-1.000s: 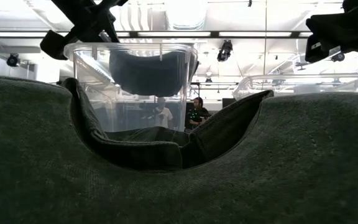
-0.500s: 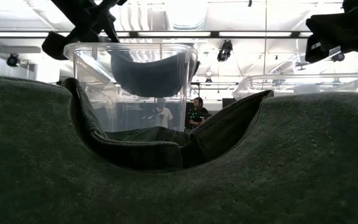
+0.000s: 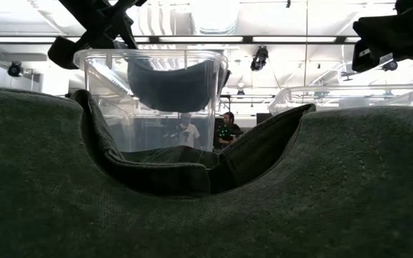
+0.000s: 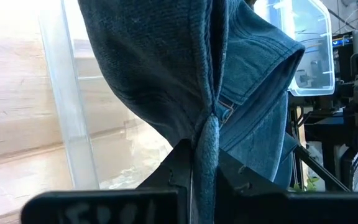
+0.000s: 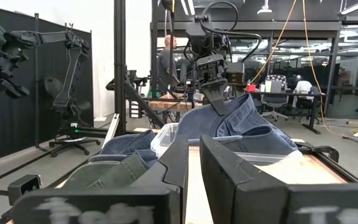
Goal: Pick and place caps into container
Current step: Put the top blue cap into the left transparent container
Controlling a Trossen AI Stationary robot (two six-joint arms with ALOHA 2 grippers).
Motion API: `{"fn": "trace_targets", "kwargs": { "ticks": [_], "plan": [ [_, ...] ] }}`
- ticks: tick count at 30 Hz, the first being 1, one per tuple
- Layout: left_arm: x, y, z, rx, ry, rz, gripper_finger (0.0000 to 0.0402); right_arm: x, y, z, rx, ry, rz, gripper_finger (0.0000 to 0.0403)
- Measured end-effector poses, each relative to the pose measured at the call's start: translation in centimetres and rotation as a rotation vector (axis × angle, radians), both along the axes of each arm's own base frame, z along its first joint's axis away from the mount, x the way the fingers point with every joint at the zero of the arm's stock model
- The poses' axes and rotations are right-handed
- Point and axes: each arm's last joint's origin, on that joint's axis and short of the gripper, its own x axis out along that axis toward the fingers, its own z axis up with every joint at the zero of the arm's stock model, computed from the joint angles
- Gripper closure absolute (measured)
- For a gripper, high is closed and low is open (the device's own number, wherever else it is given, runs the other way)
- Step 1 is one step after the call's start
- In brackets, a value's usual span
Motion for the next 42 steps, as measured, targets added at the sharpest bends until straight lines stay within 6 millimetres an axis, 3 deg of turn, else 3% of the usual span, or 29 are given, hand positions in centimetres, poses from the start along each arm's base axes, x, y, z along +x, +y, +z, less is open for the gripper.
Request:
{"fn": "trace_targets", "kwargs": {
  "ticks": [14, 30, 38, 42],
  "plan": [
    [-0.1, 0.0, -0.1, -0.016, 0.001, 0.025, 0.0263, 0.0, 0.0, 0.0, 0.000, 0.000, 0.000, 0.0365],
    [-0.4, -0.1, 1.8, -0.072, -0.063, -0.026, 0.0259, 0.0, 0.0, 0.0, 0.000, 0.000, 0.001, 0.0365],
    [-0.7, -0.4, 1.6, -0.186, -0.010, -0.080, 0.0259, 0.0, 0.0, 0.0, 0.000, 0.000, 0.000, 0.0365],
    [-1.1, -0.3, 2.4, -0.188, 0.007, -0.083, 0.0259, 0.0, 0.0, 0.0, 0.000, -0.001, 0.000, 0.0365]
  ]
}}
